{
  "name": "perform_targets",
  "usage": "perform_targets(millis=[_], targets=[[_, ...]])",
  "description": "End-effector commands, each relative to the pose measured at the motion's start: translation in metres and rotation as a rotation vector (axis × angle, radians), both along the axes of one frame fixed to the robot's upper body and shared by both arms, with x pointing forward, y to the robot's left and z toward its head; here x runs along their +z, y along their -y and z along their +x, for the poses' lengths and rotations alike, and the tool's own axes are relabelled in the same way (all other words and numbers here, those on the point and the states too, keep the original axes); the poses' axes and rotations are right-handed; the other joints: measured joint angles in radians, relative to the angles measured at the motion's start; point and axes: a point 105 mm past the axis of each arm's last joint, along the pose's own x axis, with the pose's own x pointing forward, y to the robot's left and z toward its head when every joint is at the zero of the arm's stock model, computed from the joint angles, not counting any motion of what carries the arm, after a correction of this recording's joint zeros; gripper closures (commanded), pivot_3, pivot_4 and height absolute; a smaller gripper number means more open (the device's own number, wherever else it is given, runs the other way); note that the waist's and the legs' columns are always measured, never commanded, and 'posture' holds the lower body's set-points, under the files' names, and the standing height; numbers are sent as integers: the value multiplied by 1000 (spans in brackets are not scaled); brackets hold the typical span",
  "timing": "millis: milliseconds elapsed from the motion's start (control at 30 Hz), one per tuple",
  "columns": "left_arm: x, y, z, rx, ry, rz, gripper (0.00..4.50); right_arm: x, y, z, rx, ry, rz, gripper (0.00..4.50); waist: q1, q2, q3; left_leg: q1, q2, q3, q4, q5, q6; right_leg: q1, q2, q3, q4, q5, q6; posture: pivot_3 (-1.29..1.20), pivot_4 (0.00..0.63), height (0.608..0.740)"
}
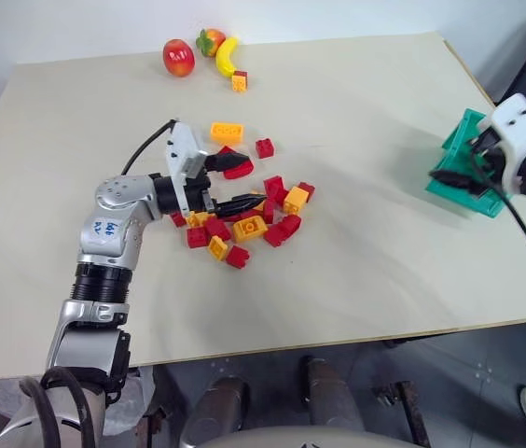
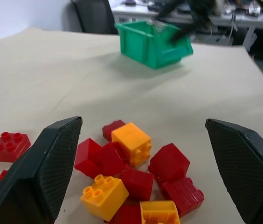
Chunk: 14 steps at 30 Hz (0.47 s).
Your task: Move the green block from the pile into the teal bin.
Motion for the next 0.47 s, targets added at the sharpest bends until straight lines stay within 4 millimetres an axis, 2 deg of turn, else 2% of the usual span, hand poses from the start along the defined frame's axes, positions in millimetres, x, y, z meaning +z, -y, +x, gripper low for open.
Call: perform_targets(millis=[33, 133, 167, 233, 333, 467], targets=[[15, -28, -5, 70, 31, -33, 0, 7, -35, -30, 249, 24, 115, 38, 0, 0, 0, 0, 0, 1, 1, 0, 0, 0, 0, 1, 1, 0, 0, 0, 150, 740], [17, -48, -15, 83, 17, -46, 0, -5, -54, -54, 443, 29, 172, 38, -3, 0, 0, 1, 1, 1, 1, 0, 0, 0, 1, 1, 0, 1, -1, 0, 150, 740], [10, -64, -19, 119, 6, -18, 0, -14, -54, -59, 473, 24, 190, 38, -3, 0, 0, 1, 1, 1, 1, 0, 0, 0, 1, 2, 1, 2, -1, 0, 150, 740], [3, -81, -25, 158, -7, 21, 0, -25, -53, -64, 501, 18, 209, 38, -3, 0, 0, 1, 2, 3, 2, 0, 0, 1, 2, 2, 0, 3, -2, 0, 150, 740], [-11, -109, -36, 246, -48, 40, 0, -39, -40, -63, 453, 23, 209, 38, 0, 1, 1, 2, 1, 3, 2, 0, 0, 1, 2, 3, -1, 4, -2, 0, 150, 740], [-18, -141, -42, 400, -24, 33, 0, -46, -28, -63, 355, 91, 264, 38, 7, 1, 1, 3, 3, 3, 2, 0, 0, 3, 4, 3, -2, 5, -3, 0, 150, 740]])
